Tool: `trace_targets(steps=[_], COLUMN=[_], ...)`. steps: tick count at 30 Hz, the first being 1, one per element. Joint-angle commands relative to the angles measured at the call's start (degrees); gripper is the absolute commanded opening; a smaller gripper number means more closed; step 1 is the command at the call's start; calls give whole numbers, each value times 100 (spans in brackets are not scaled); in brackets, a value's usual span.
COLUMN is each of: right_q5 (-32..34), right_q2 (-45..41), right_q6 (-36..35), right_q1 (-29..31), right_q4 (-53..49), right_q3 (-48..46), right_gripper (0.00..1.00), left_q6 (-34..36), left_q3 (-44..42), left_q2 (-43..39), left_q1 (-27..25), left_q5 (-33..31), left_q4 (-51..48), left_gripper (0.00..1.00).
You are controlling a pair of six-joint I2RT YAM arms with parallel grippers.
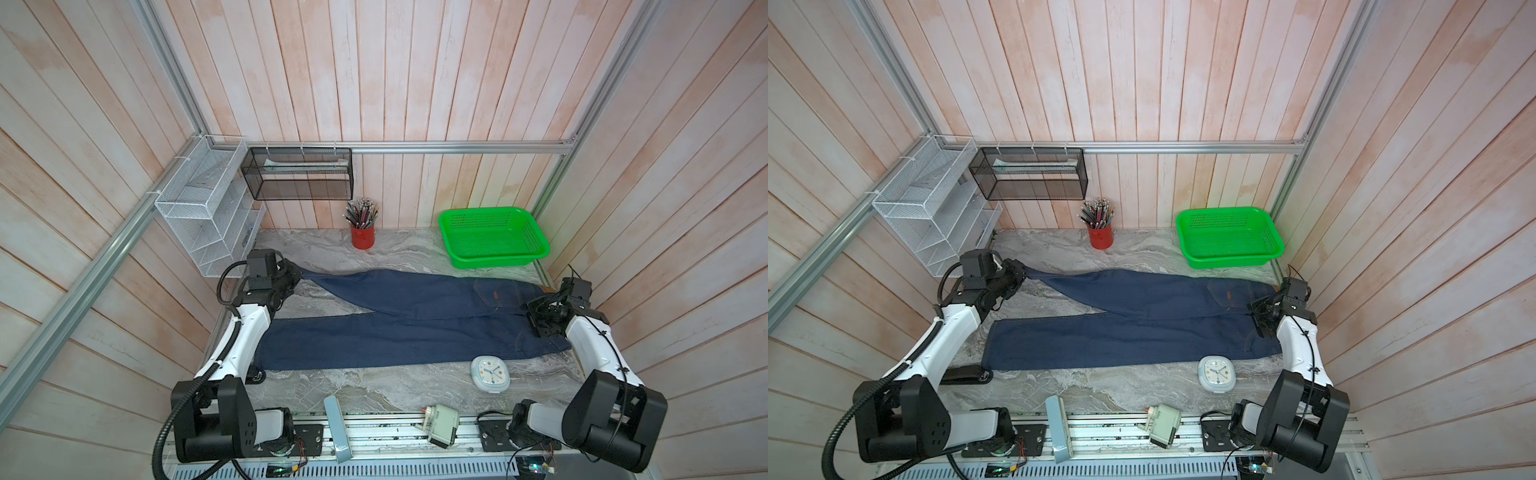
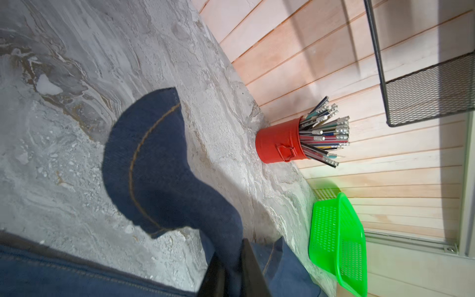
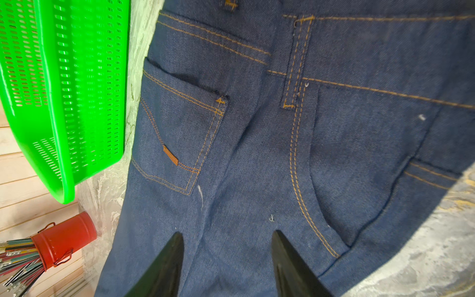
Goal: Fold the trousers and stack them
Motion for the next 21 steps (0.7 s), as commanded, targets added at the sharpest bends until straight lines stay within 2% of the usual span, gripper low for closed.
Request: trace_targets(steps=[1, 10, 17, 18, 20, 21], right_q5=[34, -315, -1169, -1260, -1410, -1420], right_q2=[-84, 301, 941, 1028, 1140, 1167], right_q6=[8, 87, 288, 306, 304, 321], right_q1=[-12, -449, -1160, -1212, -1296, -1323], right_q4=[5, 462, 1359, 1499, 1760, 1882], right_q3=[-29, -221, -432, -443, -453, -475], right_gripper=[57, 57, 57, 57, 57, 57], left_q6=[214, 249, 224, 215, 215, 228], left_q3=[-199, -321, -488, -471, -427, -407], left_q2=[-259, -816, -784, -770, -727, -718], left_q1=[7, 28, 313, 340, 368, 376], left_q5=[247, 366, 561, 561, 564, 572], left_q4=[-572, -1139, -1042, -1037, -1016, -1001], left_gripper=[14, 16, 21, 26, 48, 54])
